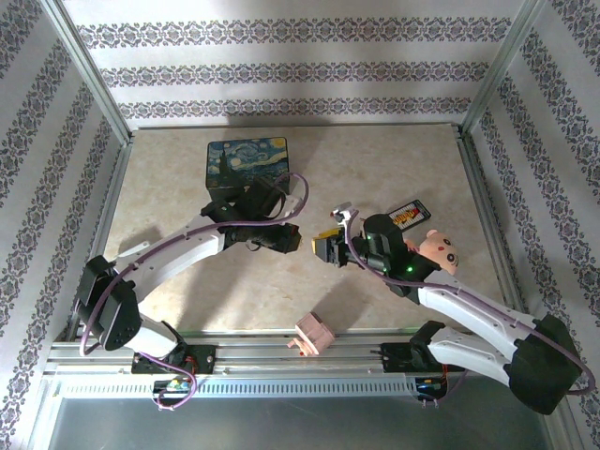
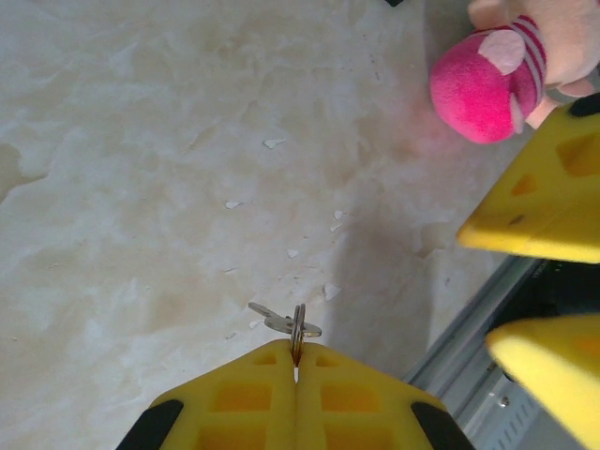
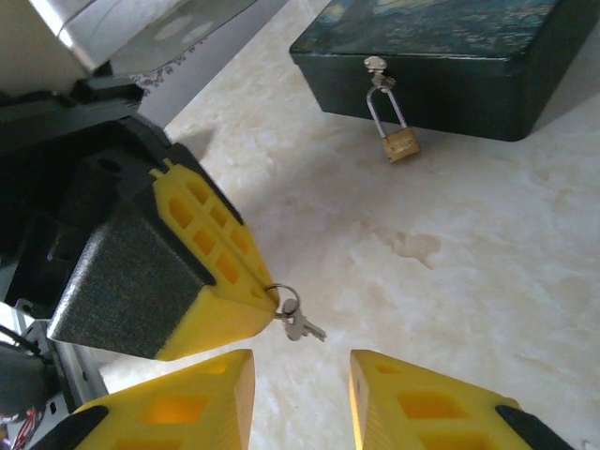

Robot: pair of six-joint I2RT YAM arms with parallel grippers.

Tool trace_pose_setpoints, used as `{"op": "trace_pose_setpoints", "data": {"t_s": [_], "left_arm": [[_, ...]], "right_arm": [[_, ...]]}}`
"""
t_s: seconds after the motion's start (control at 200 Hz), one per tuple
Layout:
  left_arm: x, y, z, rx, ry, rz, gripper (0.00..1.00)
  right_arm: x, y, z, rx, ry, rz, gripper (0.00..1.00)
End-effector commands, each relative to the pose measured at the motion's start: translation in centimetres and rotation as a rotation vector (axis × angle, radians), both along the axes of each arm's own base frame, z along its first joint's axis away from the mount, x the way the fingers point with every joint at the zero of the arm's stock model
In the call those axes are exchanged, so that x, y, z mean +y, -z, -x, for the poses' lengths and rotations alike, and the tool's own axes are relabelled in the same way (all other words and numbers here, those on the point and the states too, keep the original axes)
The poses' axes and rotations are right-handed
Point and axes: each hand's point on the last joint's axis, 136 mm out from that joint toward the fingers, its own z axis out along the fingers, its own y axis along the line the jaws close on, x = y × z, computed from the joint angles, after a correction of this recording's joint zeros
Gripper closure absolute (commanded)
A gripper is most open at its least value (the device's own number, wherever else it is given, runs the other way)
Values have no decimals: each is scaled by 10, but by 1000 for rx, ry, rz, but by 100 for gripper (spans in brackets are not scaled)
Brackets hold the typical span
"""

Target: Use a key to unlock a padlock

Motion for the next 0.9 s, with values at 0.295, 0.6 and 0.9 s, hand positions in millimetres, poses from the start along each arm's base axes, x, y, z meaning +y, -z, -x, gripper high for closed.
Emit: {"op": "trace_pose_setpoints", "data": {"t_s": [0.295, 0.6, 0.9], "left_arm": [[-1, -23, 2, 12, -13, 79, 100], [0, -22, 4, 20, -14, 83, 100], [-1, -21, 5, 30, -10, 90, 100]], "right_arm": [[24, 9, 2, -33, -75, 58, 67], [33, 9, -3, -45, -95, 73, 66], [37, 8, -5, -61, -98, 83, 70]]}}
